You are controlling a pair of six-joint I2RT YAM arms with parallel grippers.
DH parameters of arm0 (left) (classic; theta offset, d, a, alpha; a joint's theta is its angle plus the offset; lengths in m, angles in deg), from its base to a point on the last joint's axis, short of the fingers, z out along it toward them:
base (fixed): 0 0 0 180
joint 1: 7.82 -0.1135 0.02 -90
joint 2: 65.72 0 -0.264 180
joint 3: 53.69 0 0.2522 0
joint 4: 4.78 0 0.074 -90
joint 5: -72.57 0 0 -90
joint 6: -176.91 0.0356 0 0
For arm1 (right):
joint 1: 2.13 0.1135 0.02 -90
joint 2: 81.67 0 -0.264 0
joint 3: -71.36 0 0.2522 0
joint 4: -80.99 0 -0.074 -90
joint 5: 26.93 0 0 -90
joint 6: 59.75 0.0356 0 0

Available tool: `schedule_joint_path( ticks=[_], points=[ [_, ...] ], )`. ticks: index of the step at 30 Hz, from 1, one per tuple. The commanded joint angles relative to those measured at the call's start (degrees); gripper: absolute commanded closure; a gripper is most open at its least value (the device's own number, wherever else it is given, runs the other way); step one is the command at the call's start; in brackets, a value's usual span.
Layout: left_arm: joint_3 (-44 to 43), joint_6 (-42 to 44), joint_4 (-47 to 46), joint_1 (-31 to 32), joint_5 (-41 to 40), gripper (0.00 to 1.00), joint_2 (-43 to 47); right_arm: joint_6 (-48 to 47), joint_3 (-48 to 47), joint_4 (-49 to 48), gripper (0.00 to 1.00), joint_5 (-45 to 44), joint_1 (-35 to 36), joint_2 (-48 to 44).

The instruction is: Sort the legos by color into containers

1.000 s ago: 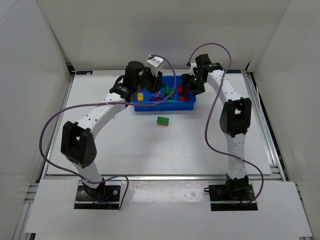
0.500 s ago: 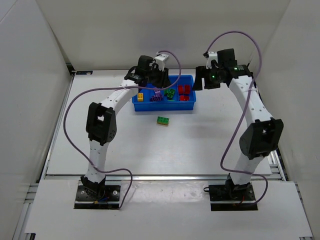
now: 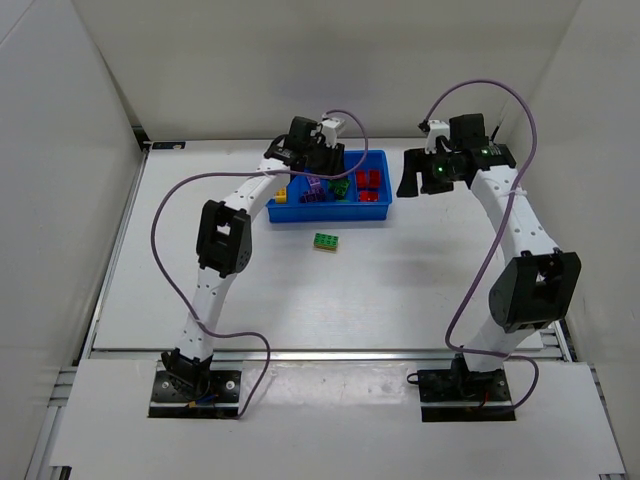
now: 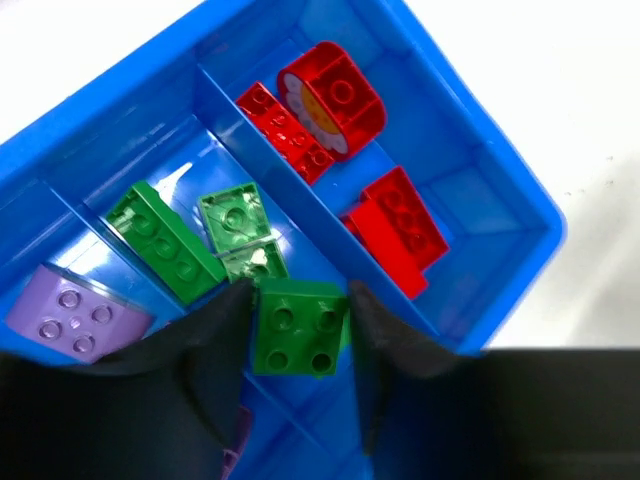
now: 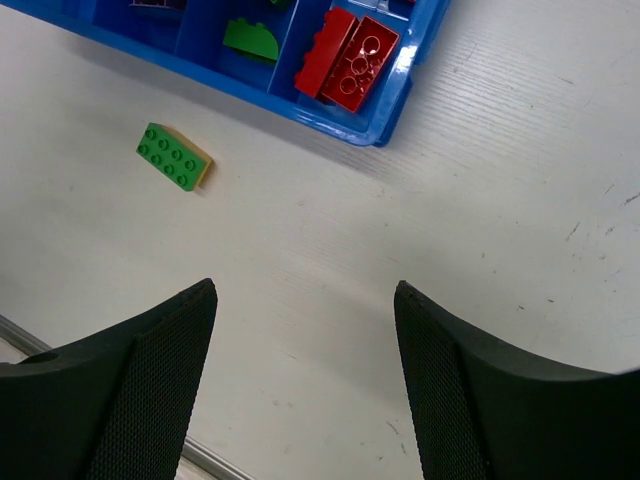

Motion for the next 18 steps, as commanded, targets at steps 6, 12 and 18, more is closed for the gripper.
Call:
schedule_joint_path(
  ticks=[6, 12, 18],
  points=[
    [-7.06, 0.52, 1.18, 0.09, -1.46, 0.12, -1.96, -7.65, 0.77, 0.99, 0.25, 6.49, -0.64, -2.82],
    [-7.86, -3.60, -1.88, -1.67, 0.20, 0.10, 3.46, -16.26, 4.02, 1.61, 0.28, 19.13, -0.38, -5.02],
    [-7.24, -3.70, 2.40, -4.75, -2.96, 0.06, 14.98, -26.65, 7.62, 2.05, 0.29, 24.44, 7.32, -6.51]
  ],
)
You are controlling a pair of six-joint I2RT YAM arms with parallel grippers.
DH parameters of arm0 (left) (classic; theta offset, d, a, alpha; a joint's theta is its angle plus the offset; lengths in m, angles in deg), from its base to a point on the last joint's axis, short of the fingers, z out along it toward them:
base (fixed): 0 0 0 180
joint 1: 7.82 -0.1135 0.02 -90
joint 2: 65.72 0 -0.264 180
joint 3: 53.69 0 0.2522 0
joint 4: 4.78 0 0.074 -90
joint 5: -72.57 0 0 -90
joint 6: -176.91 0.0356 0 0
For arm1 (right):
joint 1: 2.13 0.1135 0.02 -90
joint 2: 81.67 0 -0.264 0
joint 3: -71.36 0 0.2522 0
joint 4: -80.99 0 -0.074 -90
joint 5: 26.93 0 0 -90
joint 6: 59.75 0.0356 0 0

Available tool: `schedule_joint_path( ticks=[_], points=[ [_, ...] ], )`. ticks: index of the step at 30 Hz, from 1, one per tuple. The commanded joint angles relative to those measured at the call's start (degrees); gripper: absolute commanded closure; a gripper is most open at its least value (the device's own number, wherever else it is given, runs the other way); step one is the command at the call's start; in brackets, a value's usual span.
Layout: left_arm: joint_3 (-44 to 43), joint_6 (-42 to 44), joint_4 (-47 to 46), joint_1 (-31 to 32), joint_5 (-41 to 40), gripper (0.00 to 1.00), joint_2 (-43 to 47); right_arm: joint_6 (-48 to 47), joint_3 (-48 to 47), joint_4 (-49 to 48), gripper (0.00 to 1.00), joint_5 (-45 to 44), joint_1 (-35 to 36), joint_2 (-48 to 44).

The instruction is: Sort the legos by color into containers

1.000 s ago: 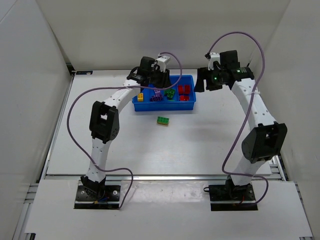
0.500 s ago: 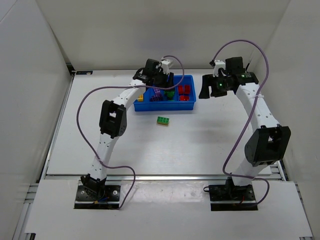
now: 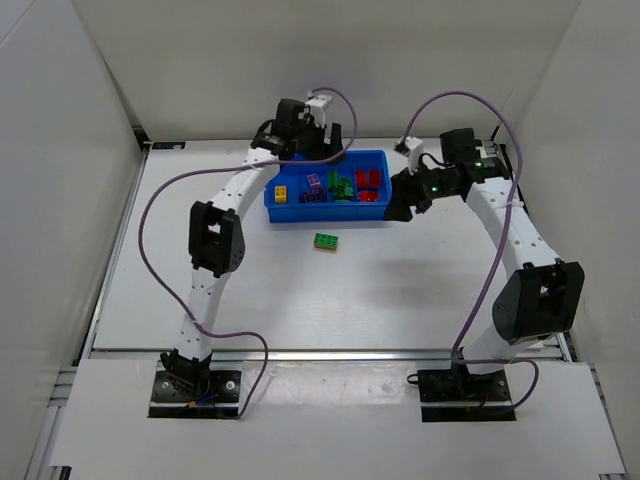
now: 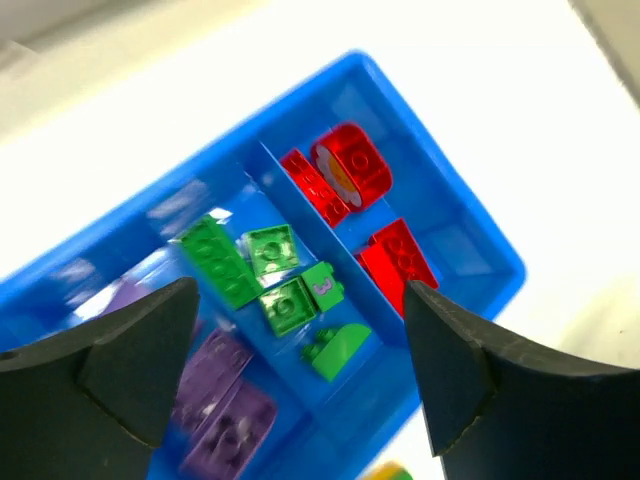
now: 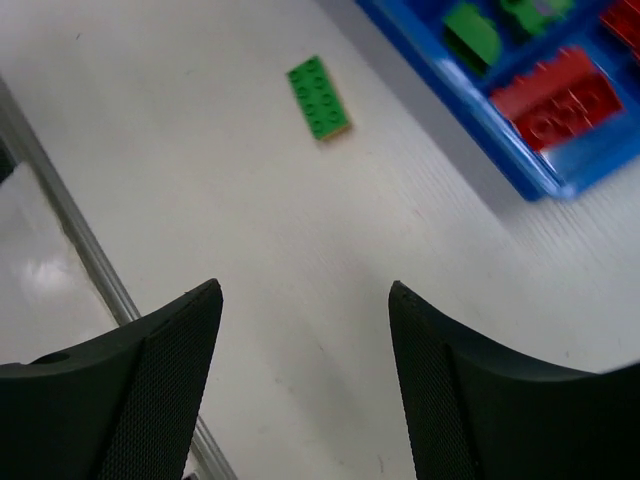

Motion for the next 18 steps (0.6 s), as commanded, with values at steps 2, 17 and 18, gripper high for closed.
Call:
schedule_joint_path(
  ticks=[2, 17, 18],
  points=[
    [1.14, -0.18, 4.21, -4.62, -0.66, 0.00, 19.14, -11.09, -0.52, 1.26, 0.29, 6.58, 8.47, -0.83],
    [47.75, -15.24, -4.23, -31.26, 24.83, 0.01, 51.77, -10.41, -19.77, 8.21, 0.34, -7.73, 25.71, 23.60],
    [47.75, -12.25, -0.91, -31.96, 24.83, 0.01, 53.33, -10.23, -21.09, 8.21, 0.35, -10.53, 26.76, 25.61]
  ],
)
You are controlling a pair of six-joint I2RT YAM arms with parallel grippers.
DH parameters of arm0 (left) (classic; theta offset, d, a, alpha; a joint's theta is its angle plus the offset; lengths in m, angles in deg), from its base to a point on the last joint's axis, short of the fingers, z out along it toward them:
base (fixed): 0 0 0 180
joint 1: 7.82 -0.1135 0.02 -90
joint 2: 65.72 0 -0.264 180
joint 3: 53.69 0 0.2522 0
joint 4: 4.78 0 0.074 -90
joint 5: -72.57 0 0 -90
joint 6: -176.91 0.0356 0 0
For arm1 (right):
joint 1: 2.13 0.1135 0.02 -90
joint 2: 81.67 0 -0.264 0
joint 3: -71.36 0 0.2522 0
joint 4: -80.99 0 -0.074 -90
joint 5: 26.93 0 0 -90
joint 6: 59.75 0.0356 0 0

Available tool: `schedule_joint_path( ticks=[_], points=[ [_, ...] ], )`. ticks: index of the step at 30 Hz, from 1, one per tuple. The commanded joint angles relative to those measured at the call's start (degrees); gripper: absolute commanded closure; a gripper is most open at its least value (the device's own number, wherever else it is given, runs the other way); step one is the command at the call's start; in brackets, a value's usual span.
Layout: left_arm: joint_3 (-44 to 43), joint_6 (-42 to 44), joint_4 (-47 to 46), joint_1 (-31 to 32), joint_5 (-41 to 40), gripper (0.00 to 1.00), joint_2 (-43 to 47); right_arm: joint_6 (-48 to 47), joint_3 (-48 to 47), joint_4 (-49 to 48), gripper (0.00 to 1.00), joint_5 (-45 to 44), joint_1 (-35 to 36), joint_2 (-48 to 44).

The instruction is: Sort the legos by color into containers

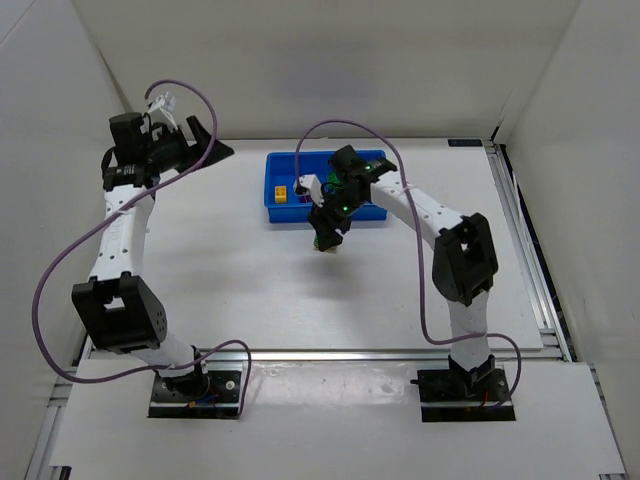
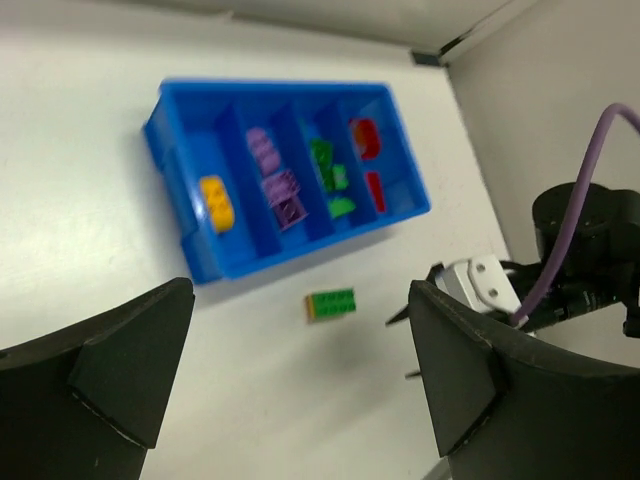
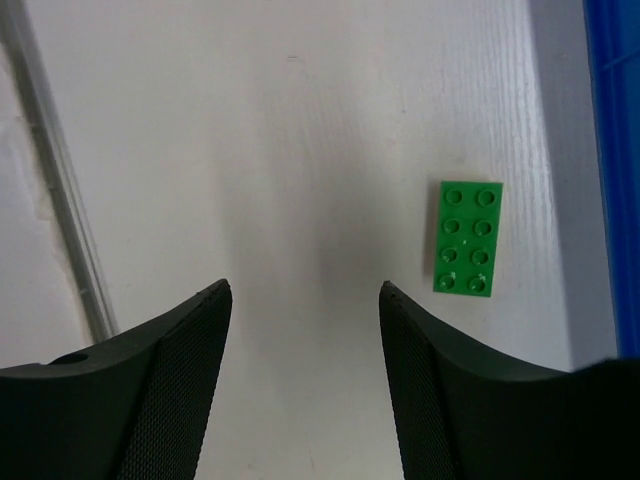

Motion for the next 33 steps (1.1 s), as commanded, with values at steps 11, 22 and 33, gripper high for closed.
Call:
schedule_joint_path(
  ticks=[11, 22, 33],
  points=[
    [5.39, 10.32, 7.27, -1.26, -0.11, 0.01, 7.81, 5.48, -6.29, -3.62, 0.40, -21.45, 4.88, 9.03],
    [4.42, 9.62, 7.27, -1.17, 0.59, 0.01, 4.56, 4.43, -5.67, -5.82, 0.40, -25.49, 4.71, 10.96],
    [2.67, 8.47, 7.10, -1.34, 1.29, 0.01, 1.83, 2.15, -5.15, -6.34, 0.39, -23.65, 4.27, 12.46]
  ],
)
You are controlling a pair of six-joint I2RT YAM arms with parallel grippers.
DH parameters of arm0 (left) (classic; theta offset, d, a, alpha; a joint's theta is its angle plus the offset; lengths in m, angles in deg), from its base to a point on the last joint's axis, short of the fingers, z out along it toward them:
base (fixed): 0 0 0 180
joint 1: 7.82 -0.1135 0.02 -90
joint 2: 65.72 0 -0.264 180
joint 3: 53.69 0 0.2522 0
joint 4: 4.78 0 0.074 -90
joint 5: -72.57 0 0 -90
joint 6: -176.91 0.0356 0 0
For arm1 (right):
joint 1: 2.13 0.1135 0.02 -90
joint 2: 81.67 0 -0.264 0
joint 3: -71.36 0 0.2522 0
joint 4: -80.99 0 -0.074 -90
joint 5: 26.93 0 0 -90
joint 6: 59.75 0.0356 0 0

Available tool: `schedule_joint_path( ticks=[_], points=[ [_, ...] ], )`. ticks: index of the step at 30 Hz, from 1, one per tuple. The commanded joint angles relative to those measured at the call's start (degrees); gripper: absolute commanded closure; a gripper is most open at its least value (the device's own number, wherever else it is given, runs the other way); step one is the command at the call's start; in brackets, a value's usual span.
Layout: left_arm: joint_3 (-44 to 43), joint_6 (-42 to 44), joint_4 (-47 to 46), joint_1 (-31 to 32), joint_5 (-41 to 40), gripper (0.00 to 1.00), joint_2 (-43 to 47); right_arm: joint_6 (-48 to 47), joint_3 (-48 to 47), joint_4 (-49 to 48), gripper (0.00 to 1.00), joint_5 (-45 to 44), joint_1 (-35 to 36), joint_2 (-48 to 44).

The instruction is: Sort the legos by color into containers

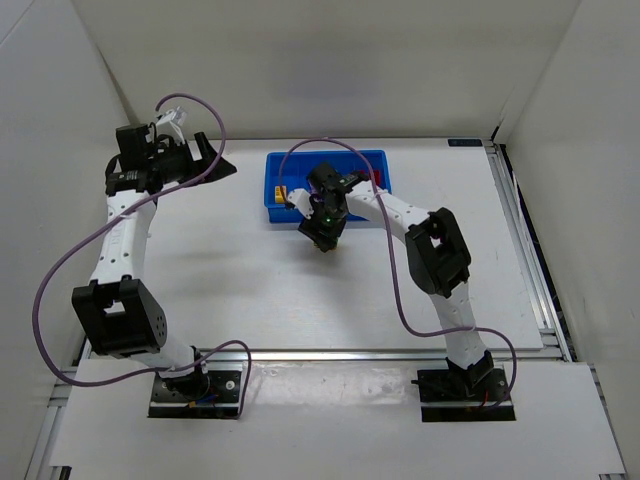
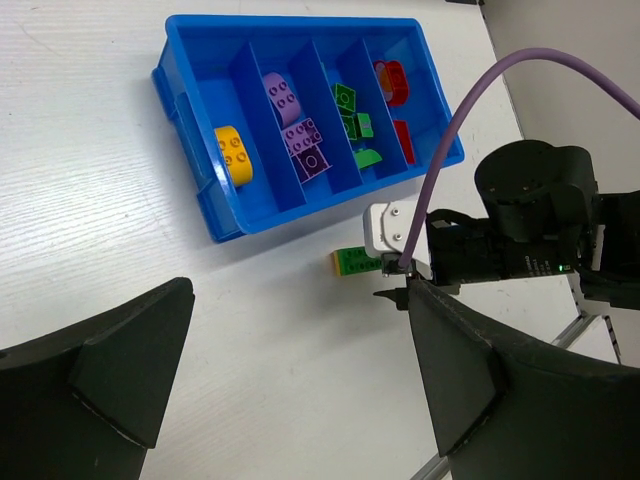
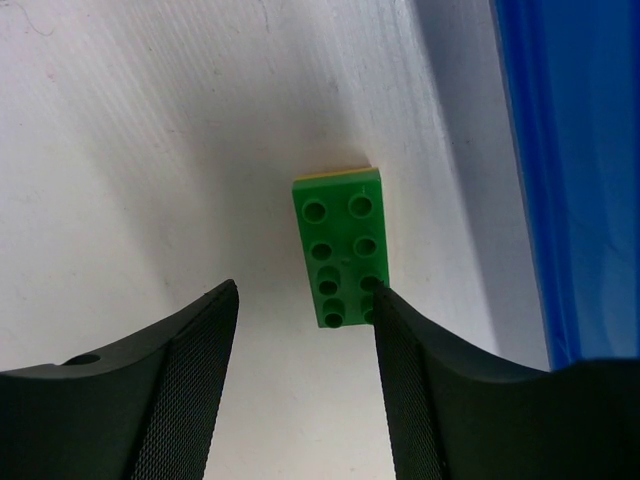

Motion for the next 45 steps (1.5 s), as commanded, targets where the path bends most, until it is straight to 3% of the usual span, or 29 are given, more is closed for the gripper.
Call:
schedule_joint_path(
  ticks=[1, 13, 30, 32, 35, 38, 42, 45],
  points=[
    [-2.78, -0.58, -0.05, 0.14, 1.16, 0.00, 0.08, -2.20, -0.93, -2.09, 0.39, 0.50, -0.26, 0.63],
    [-1.81, -0.75, -0.31, 0.14, 1.51, 0.01, -0.36, -4.84, -0.57, -3.50, 0.36, 0.32, -0.87, 1.16],
    [-1.90, -0.75, -0.40, 0.15, 1.16, 0.01, -0.53, -7.31, -1.72, -2.09, 0.47, 0.33, -0.87, 3.71],
    [-1.73, -0.75, -0.58, 0.23, 1.25, 0.01, -0.54, -7.39, -1.28, -2.53, 0.53, 0.24, -0.87, 3.45],
    [-1.72, -0.75, -0.58, 0.14, 1.33, 0.01, -0.54, -7.13, -0.84, -2.97, 0.75, 0.68, -0.87, 2.83],
    [-1.28, -0.49, -0.58, 0.41, 2.21, 0.01, -0.45, -6.52, -1.54, -1.74, 0.86, 1.82, -0.96, 1.96],
    [2.48, 1.09, -2.15, 1.20, 8.17, 0.01, 1.48, -2.84, -4.26, 2.21, 0.93, 7.60, -2.44, -1.03],
    [10.03, -0.57, -7.07, 2.42, 18.18, 0.03, 5.17, 3.92, -9.97, 7.39, 0.95, 18.75, -6.47, -3.05]
  ],
)
